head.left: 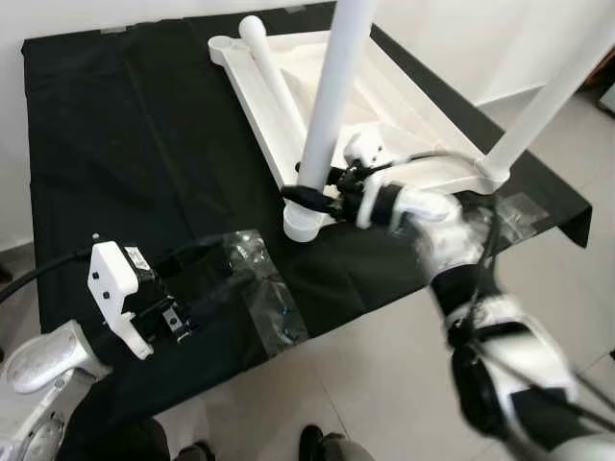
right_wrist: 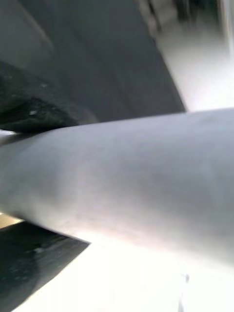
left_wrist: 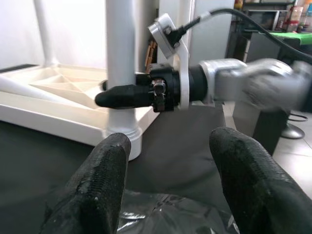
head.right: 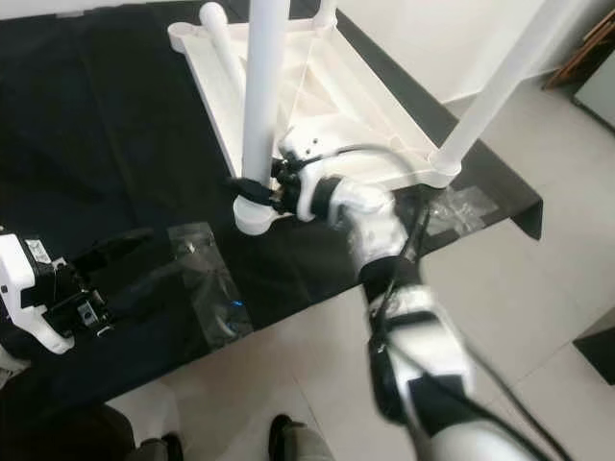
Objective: Building children table
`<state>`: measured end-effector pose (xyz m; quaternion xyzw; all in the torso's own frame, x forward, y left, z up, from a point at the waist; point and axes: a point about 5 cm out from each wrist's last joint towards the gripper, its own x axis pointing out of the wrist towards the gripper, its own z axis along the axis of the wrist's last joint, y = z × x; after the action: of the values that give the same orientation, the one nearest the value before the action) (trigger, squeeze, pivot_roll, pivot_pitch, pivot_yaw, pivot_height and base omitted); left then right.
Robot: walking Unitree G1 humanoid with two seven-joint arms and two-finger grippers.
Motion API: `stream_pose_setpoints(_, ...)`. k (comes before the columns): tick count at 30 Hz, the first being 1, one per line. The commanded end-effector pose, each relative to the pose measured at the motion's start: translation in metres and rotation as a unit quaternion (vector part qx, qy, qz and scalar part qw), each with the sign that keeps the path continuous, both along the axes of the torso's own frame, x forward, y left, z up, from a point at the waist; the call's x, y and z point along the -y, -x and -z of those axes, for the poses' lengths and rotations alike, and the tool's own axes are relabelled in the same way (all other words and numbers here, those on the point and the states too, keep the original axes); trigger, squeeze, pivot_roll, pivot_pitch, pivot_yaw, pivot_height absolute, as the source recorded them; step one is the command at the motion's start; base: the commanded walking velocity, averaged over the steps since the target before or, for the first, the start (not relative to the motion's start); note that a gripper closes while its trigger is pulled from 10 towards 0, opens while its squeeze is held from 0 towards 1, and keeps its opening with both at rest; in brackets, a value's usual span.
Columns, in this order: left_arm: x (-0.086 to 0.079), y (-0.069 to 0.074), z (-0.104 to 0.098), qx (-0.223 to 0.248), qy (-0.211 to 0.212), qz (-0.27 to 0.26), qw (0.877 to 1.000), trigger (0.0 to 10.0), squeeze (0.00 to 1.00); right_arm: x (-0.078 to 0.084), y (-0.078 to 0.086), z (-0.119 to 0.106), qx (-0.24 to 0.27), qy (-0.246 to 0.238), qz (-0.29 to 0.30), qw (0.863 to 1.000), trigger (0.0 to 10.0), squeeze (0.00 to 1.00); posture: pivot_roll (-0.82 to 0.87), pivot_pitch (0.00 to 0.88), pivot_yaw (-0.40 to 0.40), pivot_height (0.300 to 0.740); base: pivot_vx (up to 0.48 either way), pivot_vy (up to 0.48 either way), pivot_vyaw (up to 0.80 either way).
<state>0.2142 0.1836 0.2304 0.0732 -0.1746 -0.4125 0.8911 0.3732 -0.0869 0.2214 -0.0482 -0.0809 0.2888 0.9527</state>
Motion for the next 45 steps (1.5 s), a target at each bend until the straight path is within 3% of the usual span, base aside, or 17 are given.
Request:
stream_pose_setpoints(1, 0.001, 0.001, 0.001, -0.004, 0.000, 0.012, 1.000, 10.0, 0.00, 0.006, 0.020, 0.042, -0.069, 0.028, 0.128, 0.989, 0.0, 0.00, 0.05, 0.276, -0.124, 0.740, 0.000, 0.000, 0.00)
stream_pose_setpoints(5, 0.002, 0.000, 0.001, -0.003, 0.000, 0.016, 1.000, 10.0, 0.00, -0.012, 0.033, 0.044, -0.069, 0.012, 0.106, 0.992, 0.0, 0.00, 0.05, 0.272, -0.117, 0.740, 0.000, 0.000, 0.00)
stream_pose_setpoints(10, 0.005, -0.003, 0.001, 0.000, 0.001, 0.021, 1.000, 10.0, 0.00, -0.026, 0.031, 0.040, -0.060, 0.025, 0.062, 0.996, 0.0, 0.00, 0.05, 0.264, -0.131, 0.740, 0.000, 0.000, 0.00)
stream_pose_setpoints(11, 0.005, -0.002, 0.001, 0.000, 0.001, 0.021, 1.000, 10.0, 0.00, -0.026, 0.029, 0.038, -0.059, 0.033, 0.061, 0.996, 4.5, 0.00, 0.06, 0.262, -0.132, 0.740, 0.000, 0.000, 0.00)
stream_pose_setpoints(12, 0.005, -0.002, 0.002, 0.000, 0.002, 0.020, 1.000, 10.0, 0.00, -0.027, 0.026, 0.037, -0.061, 0.041, 0.048, 0.996, 10.0, 0.00, 0.06, 0.259, -0.132, 0.740, 0.000, 0.000, 0.00)
stream_pose_setpoints(13, 0.005, -0.002, 0.002, 0.000, 0.002, 0.020, 1.000, 10.0, 0.00, -0.027, 0.026, 0.037, -0.061, 0.041, 0.048, 0.996, 10.0, 0.00, 0.06, 0.259, -0.132, 0.740, 0.000, 0.000, 0.00)
stream_pose_setpoints(14, 0.005, -0.001, 0.003, -0.001, 0.002, 0.020, 1.000, 10.0, 0.00, -0.028, 0.022, 0.032, -0.058, 0.044, 0.033, 0.997, 10.0, 0.14, 0.06, 0.259, -0.134, 0.740, 0.000, 0.000, 0.00)
stream_pose_setpoints(15, 0.005, -0.001, 0.003, -0.001, 0.001, 0.019, 1.000, 10.0, 0.00, -0.027, 0.015, 0.025, -0.057, 0.033, 0.014, 0.998, 10.0, 1.00, 0.06, 0.256, -0.133, 0.740, 0.000, 0.000, 0.00)
stream_pose_setpoints(22, 0.005, -0.002, 0.002, 0.002, 0.000, 0.019, 1.000, 10.0, 0.00, -0.032, 0.010, -0.006, -0.027, -0.001, -0.048, 0.998, 10.0, 1.00, 0.07, 0.255, -0.136, 0.740, 0.000, 0.000, 0.00)
stream_pose_setpoints(25, 0.005, -0.002, 0.001, 0.003, 0.001, 0.018, 1.000, 10.0, 0.00, -0.035, 0.015, -0.027, 0.011, 0.030, -0.164, 0.986, 10.0, 1.00, 0.07, 0.255, -0.142, 0.740, 0.000, 0.000, 0.00)
stream_pose_setpoints(26, 0.005, -0.001, 0.001, 0.004, 0.001, 0.017, 1.000, 10.0, 0.00, -0.033, 0.014, -0.034, 0.020, 0.050, -0.206, 0.977, 10.0, 0.92, 0.08, 0.254, -0.146, 0.740, 0.000, 0.000, 0.00)
stream_pose_setpoints(27, 0.005, -0.001, 0.001, 0.004, 0.001, 0.016, 1.000, 10.0, 0.00, -0.031, 0.013, -0.039, 0.029, 0.073, -0.254, 0.964, 10.0, 0.00, 0.08, 0.252, -0.147, 0.740, 0.000, 0.000, 0.00)
stream_pose_setpoints(38, 0.004, 0.001, 0.000, 0.008, 0.000, 0.011, 1.000, 10.0, 0.00, -0.023, 0.005, -0.046, 0.013, 0.130, -0.387, 0.913, 10.0, 0.00, 0.10, 0.248, -0.151, 0.740, 0.000, 0.000, 0.00)
stream_pose_setpoints(39, 0.004, 0.001, 0.000, 0.008, 0.000, 0.010, 1.000, 10.0, 0.00, -0.023, 0.006, -0.046, 0.010, 0.130, -0.397, 0.908, 8.1, 0.00, 0.10, 0.248, -0.151, 0.740, 0.000, 0.000, 0.00)
stream_pose_setpoints(40, 0.004, 0.001, 0.000, 0.008, 0.000, 0.010, 1.000, 10.0, 0.00, -0.023, 0.006, -0.046, 0.010, 0.130, -0.397, 0.908, 8.1, 0.00, 0.10, 0.248, -0.151, 0.740, 0.000, 0.000, 0.00)
stream_pose_setpoints(42, 0.004, 0.001, 0.000, 0.008, -0.001, 0.010, 1.000, 10.0, 0.00, -0.022, 0.006, -0.046, 0.005, 0.130, -0.418, 0.899, 0.0, 0.00, 0.10, 0.248, -0.150, 0.740, 0.000, 0.000, 0.00)
stream_pose_setpoints(45, 0.004, 0.001, -0.001, 0.009, -0.001, 0.009, 1.000, 10.0, 0.00, -0.020, 0.004, -0.045, 0.004, 0.124, -0.422, 0.898, 0.0, 0.00, 0.10, 0.250, -0.151, 0.740, 0.000, 0.000, 0.00)
